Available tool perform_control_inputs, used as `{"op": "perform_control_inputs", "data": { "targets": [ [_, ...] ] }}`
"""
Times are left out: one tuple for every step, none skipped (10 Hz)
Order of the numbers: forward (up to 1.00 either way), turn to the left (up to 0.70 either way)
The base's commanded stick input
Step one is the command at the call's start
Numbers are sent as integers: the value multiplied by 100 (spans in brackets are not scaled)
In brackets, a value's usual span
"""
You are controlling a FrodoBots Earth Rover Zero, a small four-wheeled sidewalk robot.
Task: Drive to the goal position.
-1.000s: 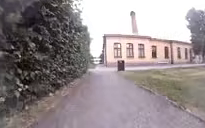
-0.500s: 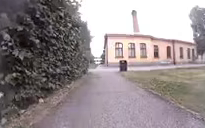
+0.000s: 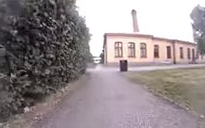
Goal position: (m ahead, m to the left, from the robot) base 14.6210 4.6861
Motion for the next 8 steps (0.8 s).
{"op": "perform_control_inputs", "data": {
  "targets": [
    [85,1],
    [85,1],
    [85,1],
    [85,1],
    [85,1],
    [85,1],
    [85,1],
    [85,1]
  ]
}}
